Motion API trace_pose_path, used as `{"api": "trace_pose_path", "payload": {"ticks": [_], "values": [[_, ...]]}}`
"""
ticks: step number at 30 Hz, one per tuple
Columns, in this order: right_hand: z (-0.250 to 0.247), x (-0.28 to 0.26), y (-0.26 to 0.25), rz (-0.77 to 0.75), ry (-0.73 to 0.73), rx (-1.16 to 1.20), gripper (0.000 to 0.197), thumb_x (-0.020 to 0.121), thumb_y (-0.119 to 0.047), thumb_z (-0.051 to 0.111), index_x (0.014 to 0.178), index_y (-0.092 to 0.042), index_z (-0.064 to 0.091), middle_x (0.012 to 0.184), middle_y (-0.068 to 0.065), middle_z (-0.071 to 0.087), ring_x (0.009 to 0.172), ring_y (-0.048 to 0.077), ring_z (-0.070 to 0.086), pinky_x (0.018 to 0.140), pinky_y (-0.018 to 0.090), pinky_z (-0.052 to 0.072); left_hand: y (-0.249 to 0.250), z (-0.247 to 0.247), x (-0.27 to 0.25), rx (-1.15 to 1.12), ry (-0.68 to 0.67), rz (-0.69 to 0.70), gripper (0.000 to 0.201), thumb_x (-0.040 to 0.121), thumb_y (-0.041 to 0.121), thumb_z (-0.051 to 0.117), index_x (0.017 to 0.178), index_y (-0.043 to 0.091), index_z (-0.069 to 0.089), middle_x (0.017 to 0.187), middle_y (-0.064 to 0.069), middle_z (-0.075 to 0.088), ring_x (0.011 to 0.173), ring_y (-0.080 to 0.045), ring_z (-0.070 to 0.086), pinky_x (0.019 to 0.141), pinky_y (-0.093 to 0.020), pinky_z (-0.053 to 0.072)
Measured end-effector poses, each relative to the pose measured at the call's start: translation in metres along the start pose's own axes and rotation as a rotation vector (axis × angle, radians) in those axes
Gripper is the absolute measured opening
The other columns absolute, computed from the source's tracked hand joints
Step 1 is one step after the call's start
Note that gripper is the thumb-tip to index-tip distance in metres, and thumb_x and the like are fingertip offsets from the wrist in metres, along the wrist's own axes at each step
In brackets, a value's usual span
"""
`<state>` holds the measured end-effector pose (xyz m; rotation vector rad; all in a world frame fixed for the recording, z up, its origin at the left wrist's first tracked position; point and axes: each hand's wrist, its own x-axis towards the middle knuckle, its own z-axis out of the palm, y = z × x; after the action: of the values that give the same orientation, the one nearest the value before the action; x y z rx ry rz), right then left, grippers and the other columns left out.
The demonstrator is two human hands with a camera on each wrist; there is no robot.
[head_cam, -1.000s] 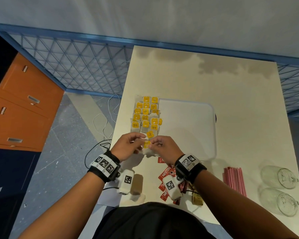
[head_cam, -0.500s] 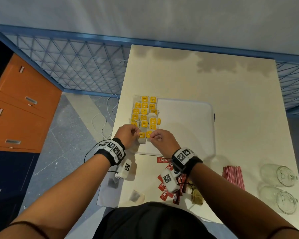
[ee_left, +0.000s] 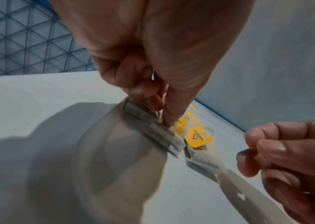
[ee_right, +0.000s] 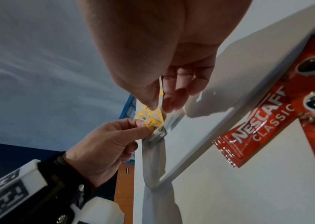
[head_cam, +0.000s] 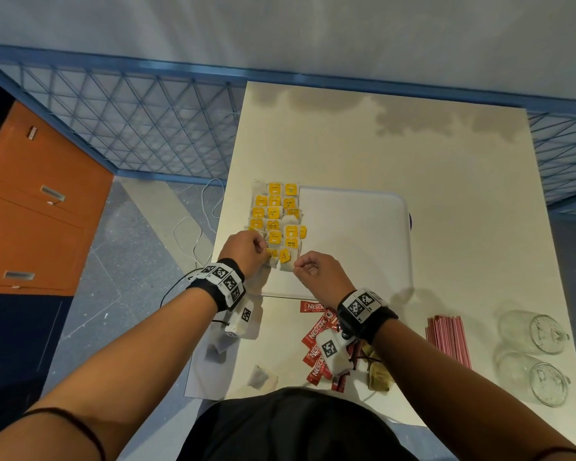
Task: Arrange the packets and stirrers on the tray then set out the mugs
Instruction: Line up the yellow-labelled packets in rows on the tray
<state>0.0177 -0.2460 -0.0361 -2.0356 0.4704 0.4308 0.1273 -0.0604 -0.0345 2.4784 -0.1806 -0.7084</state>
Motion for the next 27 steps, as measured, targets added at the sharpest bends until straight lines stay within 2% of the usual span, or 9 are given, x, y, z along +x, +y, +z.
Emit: {"api": "trace_pose_path", "payload": {"ticks": [3,6,9,12,16,18,21,23,27], "values": [[-0.001,-0.002,0.0,-0.018,-0.008,-0.024,0.009,0.084,-0.044,0.064,0.087,-0.038,0.068,0.089,-0.018,0.072,0.086,0.002,0.068,0.087,0.041,0.058,-0.003,-0.002,-0.004,0.033,-0.002,-0.015,0.019,0.078,0.018,0.074,0.072,0.024,0.057,0.075,0.007,0.063,0.069,-0.016,0.058,0.059,-0.026,0.039],[-0.002,-0.005,0.001,-0.033,-0.006,-0.041,0.01,0.088,-0.041,0.065,0.092,-0.034,0.07,0.093,-0.018,0.072,0.089,0.001,0.067,0.088,0.039,0.058,-0.004,-0.002,-0.009,0.105,-0.017,-0.052,0.022,0.082,0.03,0.075,0.072,0.022,0.056,0.071,0.004,0.061,0.067,-0.016,0.056,0.055,-0.026,0.035],[-0.001,-0.007,0.001,-0.031,-0.01,-0.047,0.011,0.088,-0.041,0.064,0.093,-0.033,0.07,0.093,-0.017,0.071,0.088,0.001,0.067,0.087,0.039,0.058,-0.003,0.001,-0.012,0.068,-0.011,-0.06,0.025,0.083,0.038,0.073,0.073,0.019,0.059,0.069,0.001,0.062,0.066,-0.019,0.056,0.054,-0.028,0.036],[-0.001,-0.01,0.001,-0.03,-0.003,-0.054,0.011,0.087,-0.041,0.063,0.092,-0.033,0.07,0.092,-0.017,0.071,0.087,0.001,0.066,0.086,0.039,0.058,-0.001,0.004,-0.015,0.009,-0.006,-0.046,0.024,0.082,0.034,0.074,0.075,0.015,0.061,0.069,0.001,0.063,0.066,-0.018,0.056,0.055,-0.028,0.038],[-0.001,-0.016,0.002,-0.028,0.005,-0.055,0.008,0.087,-0.039,0.064,0.09,-0.034,0.069,0.091,-0.016,0.071,0.087,0.002,0.066,0.085,0.037,0.057,0.0,0.001,-0.021,0.026,0.009,-0.017,0.023,0.082,0.034,0.073,0.073,0.018,0.058,0.069,0.002,0.062,0.065,-0.017,0.056,0.055,-0.028,0.038],[0.0,-0.021,0.001,-0.04,-0.004,-0.056,0.007,0.089,-0.037,0.064,0.092,-0.034,0.069,0.093,-0.016,0.071,0.088,0.002,0.066,0.085,0.034,0.057,-0.002,-0.003,-0.026,0.045,0.012,0.008,0.022,0.082,0.033,0.071,0.074,0.017,0.058,0.069,0.001,0.062,0.066,-0.018,0.056,0.057,-0.029,0.042],[0.001,-0.032,-0.002,-0.071,-0.054,-0.055,0.006,0.093,-0.032,0.066,0.096,-0.03,0.071,0.094,-0.012,0.071,0.084,0.006,0.068,0.076,0.027,0.058,-0.01,-0.012,-0.038,0.03,0.014,0.048,0.018,0.084,0.031,0.069,0.076,0.019,0.058,0.071,0.003,0.063,0.068,-0.018,0.058,0.062,-0.031,0.047],[0.003,-0.039,-0.005,-0.087,-0.108,-0.039,0.005,0.094,-0.028,0.067,0.097,-0.027,0.071,0.09,-0.009,0.071,0.077,0.01,0.071,0.074,0.028,0.06,-0.019,-0.017,-0.049,0.023,0.018,0.077,0.015,0.086,0.029,0.066,0.076,0.022,0.058,0.073,0.005,0.064,0.069,-0.016,0.059,0.062,-0.029,0.047],[0.01,-0.051,-0.004,-0.16,-0.185,-0.155,0.012,0.093,-0.033,0.065,0.102,-0.029,0.072,0.09,-0.008,0.073,0.081,0.01,0.069,0.079,0.032,0.057,-0.038,-0.023,-0.077,0.021,-0.026,0.122,0.009,0.087,0.025,0.067,0.08,0.023,0.062,0.076,0.009,0.066,0.073,-0.01,0.062,0.067,-0.028,0.049]]}}
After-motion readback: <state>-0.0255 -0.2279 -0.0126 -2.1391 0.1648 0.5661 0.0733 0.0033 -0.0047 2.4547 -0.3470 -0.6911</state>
